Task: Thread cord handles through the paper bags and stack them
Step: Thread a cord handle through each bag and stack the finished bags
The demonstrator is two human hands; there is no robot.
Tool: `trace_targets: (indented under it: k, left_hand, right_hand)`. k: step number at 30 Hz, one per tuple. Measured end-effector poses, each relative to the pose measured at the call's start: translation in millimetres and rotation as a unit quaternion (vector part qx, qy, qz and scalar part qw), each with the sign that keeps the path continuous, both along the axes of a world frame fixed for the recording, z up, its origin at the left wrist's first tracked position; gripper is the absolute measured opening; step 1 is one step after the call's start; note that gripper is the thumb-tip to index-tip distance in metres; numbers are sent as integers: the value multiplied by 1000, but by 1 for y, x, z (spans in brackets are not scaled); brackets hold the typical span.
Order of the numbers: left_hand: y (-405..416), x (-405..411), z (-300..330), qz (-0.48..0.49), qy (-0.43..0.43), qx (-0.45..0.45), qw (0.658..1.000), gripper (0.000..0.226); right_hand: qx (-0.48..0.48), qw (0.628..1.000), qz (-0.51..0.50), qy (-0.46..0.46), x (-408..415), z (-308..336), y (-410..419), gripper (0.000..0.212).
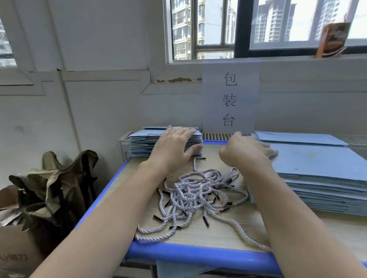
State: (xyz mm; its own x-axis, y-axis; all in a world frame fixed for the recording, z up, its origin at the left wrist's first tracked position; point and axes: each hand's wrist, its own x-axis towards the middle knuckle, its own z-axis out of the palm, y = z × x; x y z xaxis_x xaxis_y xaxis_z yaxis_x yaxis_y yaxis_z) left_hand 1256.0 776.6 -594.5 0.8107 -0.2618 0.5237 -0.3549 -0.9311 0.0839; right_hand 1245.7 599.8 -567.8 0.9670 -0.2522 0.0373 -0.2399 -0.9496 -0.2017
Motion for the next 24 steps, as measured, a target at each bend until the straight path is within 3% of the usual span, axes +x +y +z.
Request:
trace_targets:
  k: [4,8,12,14,19,24]
  left_hand:
    - [-11,-7,1,-40,-9,-27,999,56]
    - [0,-3,1,-31,-40,-49,998,51]
    - [13,3,-4,23,-1,-20,1000,54]
    - [14,5,-5,16,-6,-33,999,52]
    - [8,4,-2,-36,-62,-96,993,44]
    - [7,4,-2,-72,-58,-135,986,56]
  right_hand:
    - [11,1000,28,3,3,-7,-1,59]
    - [53,989,114,-76,-1,-5,-3,42]
    - [-12,999,53,-5,-2,-4,5,64]
    - [-3,998,59,10,0,-6,4,59]
    - [22,977,171,-125,-11,-4,10,21]
    - [54,918,295,-259,-25,1,31,35]
